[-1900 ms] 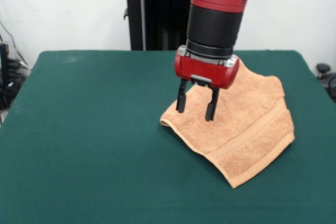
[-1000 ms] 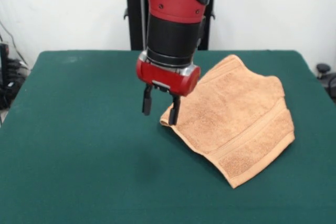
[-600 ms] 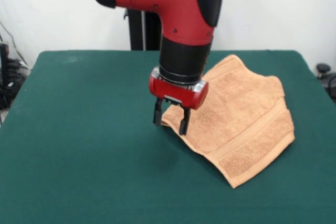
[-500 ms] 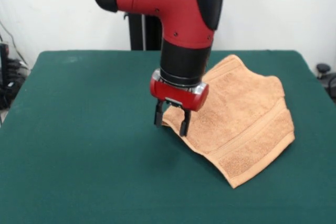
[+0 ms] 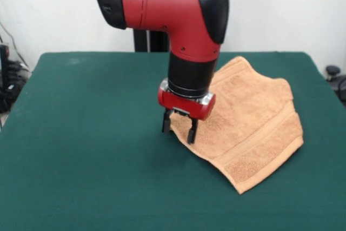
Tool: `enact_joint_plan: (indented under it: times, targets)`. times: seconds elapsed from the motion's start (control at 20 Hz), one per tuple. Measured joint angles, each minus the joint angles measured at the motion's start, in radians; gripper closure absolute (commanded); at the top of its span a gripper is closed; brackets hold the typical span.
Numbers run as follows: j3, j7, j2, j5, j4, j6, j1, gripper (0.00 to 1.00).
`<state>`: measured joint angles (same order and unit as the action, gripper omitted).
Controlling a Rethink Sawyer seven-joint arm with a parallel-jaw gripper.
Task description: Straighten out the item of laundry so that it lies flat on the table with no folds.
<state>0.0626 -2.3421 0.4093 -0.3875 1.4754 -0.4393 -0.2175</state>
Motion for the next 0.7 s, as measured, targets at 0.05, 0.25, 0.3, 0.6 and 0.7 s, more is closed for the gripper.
enact_joint_plan:
  times: [0.05,0.25,0.3,0.6,0.7]
  targets:
    - [0.0,0.0,-0.003,0.0,0.001,0.006,0.0,0.0]
    - [-0.002,0.0,-0.011,-0.001,0.003,0.028,0.006,0.0]
    - [-0.004,0.0,-0.012,-0.002,0.003,0.035,0.009,0.0]
    - [-0.025,0.0,-0.014,-0.022,0.006,0.075,0.037,0.0]
    - [-0.046,0.0,-0.018,-0.034,0.005,0.102,0.058,0.0]
